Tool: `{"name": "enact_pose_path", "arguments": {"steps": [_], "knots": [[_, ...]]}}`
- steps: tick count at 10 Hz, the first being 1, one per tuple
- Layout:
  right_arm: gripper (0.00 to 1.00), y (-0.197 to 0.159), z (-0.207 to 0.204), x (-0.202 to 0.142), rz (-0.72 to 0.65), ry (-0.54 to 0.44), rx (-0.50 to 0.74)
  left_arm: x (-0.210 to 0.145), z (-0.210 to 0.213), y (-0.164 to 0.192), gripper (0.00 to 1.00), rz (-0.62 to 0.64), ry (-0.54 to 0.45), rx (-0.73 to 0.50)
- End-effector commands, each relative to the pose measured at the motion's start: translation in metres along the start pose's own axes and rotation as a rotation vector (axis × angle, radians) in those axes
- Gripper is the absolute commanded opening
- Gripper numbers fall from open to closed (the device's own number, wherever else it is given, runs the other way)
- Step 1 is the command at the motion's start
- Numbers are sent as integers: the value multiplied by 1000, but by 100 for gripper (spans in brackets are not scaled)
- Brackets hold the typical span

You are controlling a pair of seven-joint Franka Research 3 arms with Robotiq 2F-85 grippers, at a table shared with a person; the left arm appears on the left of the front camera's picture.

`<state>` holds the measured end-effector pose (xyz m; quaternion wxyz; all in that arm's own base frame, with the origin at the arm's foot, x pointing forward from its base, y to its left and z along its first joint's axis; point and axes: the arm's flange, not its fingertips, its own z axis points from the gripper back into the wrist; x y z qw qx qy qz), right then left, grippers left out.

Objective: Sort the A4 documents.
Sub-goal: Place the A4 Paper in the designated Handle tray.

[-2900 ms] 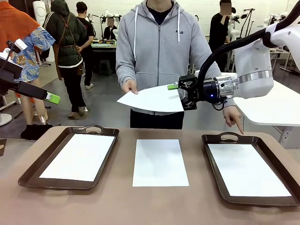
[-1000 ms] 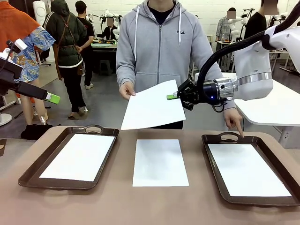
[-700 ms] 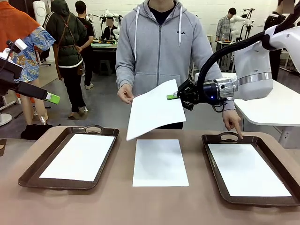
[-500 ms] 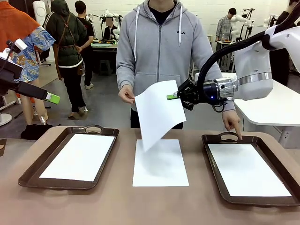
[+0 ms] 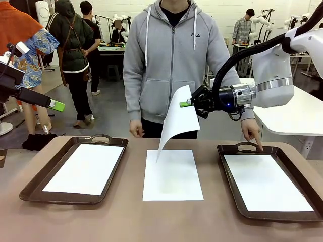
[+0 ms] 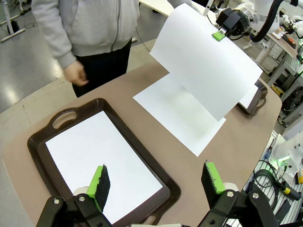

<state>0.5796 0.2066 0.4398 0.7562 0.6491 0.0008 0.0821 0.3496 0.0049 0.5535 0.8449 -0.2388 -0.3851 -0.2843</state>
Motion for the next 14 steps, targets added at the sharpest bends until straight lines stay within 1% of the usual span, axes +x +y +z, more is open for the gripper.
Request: {"name": "enact_pose_path", "arguments": {"steps": [1, 2, 3, 4, 5, 7, 9, 10, 11, 12, 13, 14], "knots": [[0, 0, 0, 1, -1, -6, -3, 0, -1, 0, 100, -2, -2, 1], [1, 0, 0, 0, 0, 0, 0, 0, -1, 0, 100, -2, -2, 1], [1, 9, 0, -20, 5, 61, -15, 0, -1, 0, 100, -2, -2, 1], [1, 16, 9, -30, -31, 61, 18, 0, -1, 0, 100, -2, -2, 1], [1, 25, 22, -41, -51, 45, 38, 0, -1, 0, 100, -2, -2, 1], [1, 39, 49, -62, -77, 11, 1, 0, -1, 0, 100, -2, -2, 1], [1, 37, 83, -78, -117, -74, -68, 0, -1, 0, 100, -2, -2, 1], [1, 32, 95, -87, -145, -84, -89, 0, -1, 0, 100, -2, -2, 1], [1, 24, 105, -97, -174, -63, -110, 0, -1, 0, 100, -2, -2, 1], [1, 13, 120, -104, -191, 1, -120, 0, -1, 0, 100, -2, -2, 1], [1, 0, 138, -108, -194, 45, -124, 0, -1, 0, 100, -2, -2, 1], [1, -11, 156, -113, -159, 70, -94, 0, -1, 0, 100, -2, -2, 1]]}}
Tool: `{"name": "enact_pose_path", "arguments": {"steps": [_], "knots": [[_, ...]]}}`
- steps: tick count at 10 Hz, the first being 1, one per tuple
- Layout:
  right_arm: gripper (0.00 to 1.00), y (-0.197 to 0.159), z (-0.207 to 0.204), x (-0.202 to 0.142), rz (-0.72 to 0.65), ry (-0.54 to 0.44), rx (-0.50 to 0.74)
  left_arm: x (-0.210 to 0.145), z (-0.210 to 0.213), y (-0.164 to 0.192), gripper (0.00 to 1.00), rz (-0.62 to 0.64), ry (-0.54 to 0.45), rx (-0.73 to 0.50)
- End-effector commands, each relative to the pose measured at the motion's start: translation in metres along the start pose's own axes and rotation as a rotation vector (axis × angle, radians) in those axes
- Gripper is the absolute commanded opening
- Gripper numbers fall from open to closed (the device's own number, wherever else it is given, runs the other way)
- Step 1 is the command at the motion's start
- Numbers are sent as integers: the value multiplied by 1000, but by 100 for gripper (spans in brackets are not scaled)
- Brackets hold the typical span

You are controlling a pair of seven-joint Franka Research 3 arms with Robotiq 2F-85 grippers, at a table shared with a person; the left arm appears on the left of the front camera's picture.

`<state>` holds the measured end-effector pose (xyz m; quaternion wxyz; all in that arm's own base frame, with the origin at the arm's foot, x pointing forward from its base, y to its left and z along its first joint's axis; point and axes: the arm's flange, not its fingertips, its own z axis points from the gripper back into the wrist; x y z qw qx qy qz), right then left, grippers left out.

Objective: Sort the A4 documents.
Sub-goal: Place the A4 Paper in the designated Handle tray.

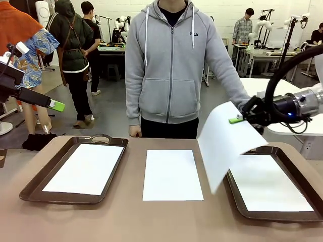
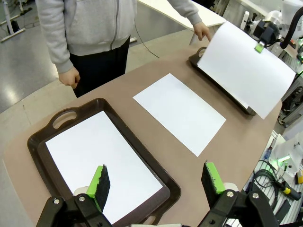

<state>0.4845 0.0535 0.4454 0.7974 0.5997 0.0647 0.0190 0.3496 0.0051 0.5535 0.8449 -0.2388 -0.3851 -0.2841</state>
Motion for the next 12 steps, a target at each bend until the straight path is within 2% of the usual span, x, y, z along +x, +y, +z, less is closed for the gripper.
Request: {"name": "enact_pose_path", "arguments": {"steps": [1, 6, 8, 12], "knots": [[1, -21, 31, -1, 47, 36, 31, 0, -1, 0, 100, -2, -2, 1], [1, -63, 96, 0, 67, 4, -58, 0, -1, 0, 100, -2, -2, 1], [1, -79, 108, 12, 60, -6, -37, 0, -1, 0, 100, -2, -2, 1], [1, -87, 111, 23, 64, -31, -21, 0, -1, 0, 100, -2, -2, 1]]}}
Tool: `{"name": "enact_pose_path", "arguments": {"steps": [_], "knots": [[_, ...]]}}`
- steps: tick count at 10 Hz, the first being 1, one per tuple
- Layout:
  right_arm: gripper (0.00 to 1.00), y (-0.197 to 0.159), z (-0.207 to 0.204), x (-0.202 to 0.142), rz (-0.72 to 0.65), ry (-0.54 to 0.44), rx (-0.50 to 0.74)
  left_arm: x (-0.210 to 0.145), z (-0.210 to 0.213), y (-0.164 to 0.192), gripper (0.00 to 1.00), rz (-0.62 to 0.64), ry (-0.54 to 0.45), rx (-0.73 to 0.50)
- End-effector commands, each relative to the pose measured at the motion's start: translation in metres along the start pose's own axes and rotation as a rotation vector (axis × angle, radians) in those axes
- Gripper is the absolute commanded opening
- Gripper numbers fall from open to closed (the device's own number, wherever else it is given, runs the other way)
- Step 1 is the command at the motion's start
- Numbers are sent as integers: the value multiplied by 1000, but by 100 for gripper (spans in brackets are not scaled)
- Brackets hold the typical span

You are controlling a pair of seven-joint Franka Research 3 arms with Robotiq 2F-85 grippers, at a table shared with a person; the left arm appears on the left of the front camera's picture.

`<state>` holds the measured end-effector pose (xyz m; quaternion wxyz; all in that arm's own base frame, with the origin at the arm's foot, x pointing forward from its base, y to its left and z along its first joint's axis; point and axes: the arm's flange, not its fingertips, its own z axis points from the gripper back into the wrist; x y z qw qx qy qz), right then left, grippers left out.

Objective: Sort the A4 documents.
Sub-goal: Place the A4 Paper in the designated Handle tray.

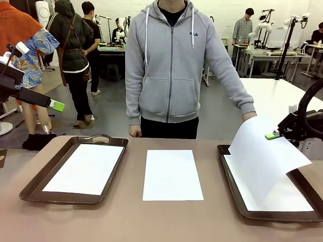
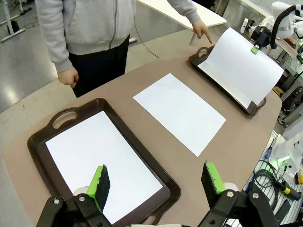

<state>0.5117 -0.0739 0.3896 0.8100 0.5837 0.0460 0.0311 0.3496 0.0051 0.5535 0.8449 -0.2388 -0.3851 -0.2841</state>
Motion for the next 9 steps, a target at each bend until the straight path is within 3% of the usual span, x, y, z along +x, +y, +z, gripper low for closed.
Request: {"name": "enact_pose_path", "arguments": {"steps": [1, 5, 9], "knots": [[1, -4, -2, 8, 30, -22, 38, 0, -1, 0, 100, -2, -2, 1], [1, -25, -13, 10, 33, -45, 148, 0, -1, 0, 100, -2, -2, 1], [1, -53, -13, 7, -24, -39, 110, 0, -1, 0, 100, -2, -2, 1]]}}
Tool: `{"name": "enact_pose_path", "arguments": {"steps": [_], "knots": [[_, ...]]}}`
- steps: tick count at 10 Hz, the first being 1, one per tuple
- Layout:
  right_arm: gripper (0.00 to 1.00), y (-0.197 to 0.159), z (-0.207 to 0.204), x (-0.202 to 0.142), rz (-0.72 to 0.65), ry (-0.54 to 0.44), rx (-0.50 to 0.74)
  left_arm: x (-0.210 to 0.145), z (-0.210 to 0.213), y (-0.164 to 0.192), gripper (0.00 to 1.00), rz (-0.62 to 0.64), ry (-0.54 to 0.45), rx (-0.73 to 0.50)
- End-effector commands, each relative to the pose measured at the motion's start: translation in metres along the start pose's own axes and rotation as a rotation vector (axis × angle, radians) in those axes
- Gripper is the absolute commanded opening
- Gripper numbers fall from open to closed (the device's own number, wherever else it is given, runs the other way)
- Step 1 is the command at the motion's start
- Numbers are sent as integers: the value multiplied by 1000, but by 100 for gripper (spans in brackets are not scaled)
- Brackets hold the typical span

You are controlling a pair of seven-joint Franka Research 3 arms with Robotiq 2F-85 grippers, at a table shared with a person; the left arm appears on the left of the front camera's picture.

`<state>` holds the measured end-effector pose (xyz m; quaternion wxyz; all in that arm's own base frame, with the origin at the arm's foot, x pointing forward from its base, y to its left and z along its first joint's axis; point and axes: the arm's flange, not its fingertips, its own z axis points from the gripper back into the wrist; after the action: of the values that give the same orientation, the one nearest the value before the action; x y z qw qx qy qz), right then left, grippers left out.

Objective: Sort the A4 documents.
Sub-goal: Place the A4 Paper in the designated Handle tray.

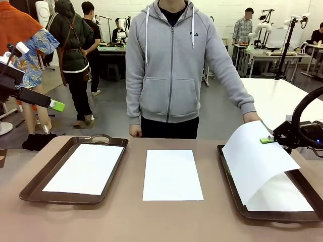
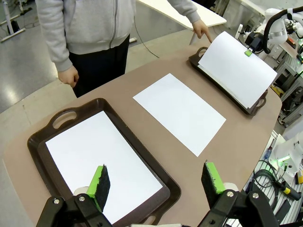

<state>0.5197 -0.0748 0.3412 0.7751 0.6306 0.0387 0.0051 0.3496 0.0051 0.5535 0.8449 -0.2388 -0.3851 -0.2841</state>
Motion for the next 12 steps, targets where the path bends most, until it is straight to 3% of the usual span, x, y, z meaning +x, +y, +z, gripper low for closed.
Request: {"name": "enact_pose_path", "arguments": {"steps": [1, 3, 5, 8, 12], "knots": [[1, -16, 2, -3, -17, 11, -33, 0, -1, 0, 100, -2, -2, 1], [1, -24, 2, -5, -44, 55, -123, 0, -1, 0, 100, -2, -2, 1], [1, -22, -1, -6, -70, 94, -334, 0, -1, 0, 100, -2, -2, 1], [1, -21, -9, -8, -68, 35, -505, 0, -1, 0, 100, -2, -2, 1], [1, -23, -16, -15, -52, -10, -636, 0, -1, 0, 100, -2, -2, 1]]}}
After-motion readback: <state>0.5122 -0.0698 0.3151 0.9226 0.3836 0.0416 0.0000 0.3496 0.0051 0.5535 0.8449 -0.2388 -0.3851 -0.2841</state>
